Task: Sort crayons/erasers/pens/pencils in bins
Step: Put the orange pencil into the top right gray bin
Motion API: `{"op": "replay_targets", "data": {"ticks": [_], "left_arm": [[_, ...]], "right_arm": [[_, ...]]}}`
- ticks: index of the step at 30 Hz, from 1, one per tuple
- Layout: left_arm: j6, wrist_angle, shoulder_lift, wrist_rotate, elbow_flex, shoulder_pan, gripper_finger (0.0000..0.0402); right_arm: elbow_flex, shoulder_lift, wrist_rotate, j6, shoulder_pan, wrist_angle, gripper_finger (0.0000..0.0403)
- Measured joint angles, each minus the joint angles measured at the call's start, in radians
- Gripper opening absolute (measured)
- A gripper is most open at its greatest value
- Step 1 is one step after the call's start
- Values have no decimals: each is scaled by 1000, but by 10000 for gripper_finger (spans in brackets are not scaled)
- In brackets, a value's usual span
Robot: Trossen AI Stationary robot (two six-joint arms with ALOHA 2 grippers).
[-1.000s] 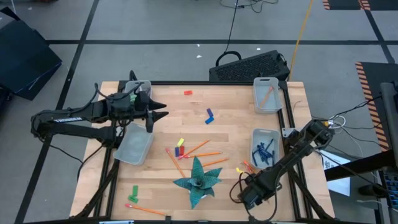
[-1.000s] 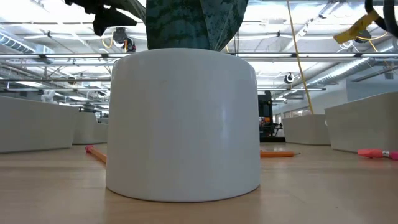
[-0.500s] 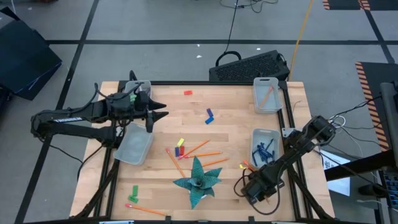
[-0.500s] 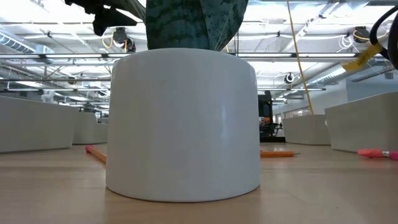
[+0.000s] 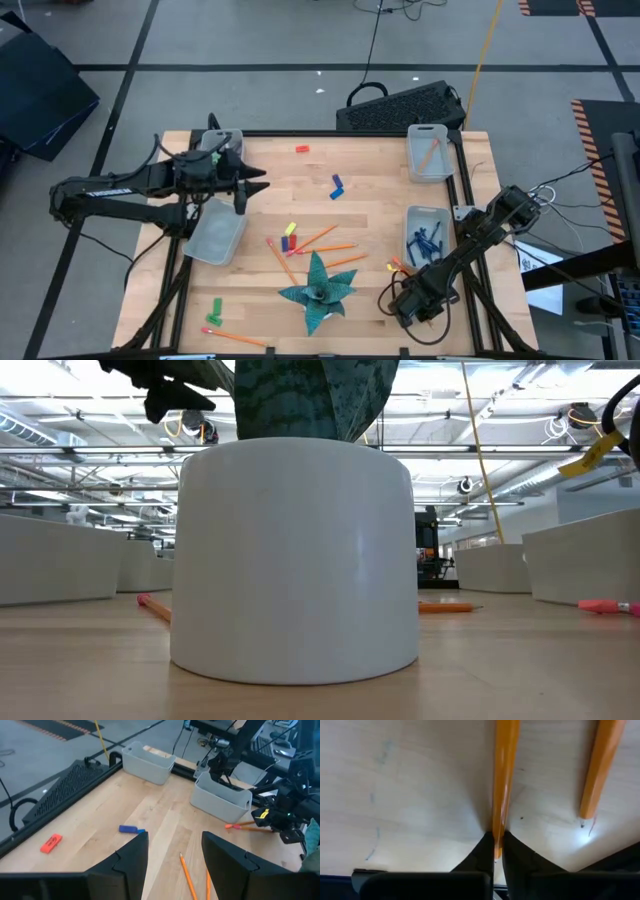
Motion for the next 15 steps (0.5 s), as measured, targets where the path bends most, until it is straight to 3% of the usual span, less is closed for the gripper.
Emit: {"op": "replay_targets", "data": {"ticks": [6,15], "left_arm": [[-1,-11,0,0,0,0,186],[18,4,0,-2,0,0,186]], "right_arm": [[45,5,0,-91,0,-28,17],[126,-14,80,-182,-24,4,16]]}}
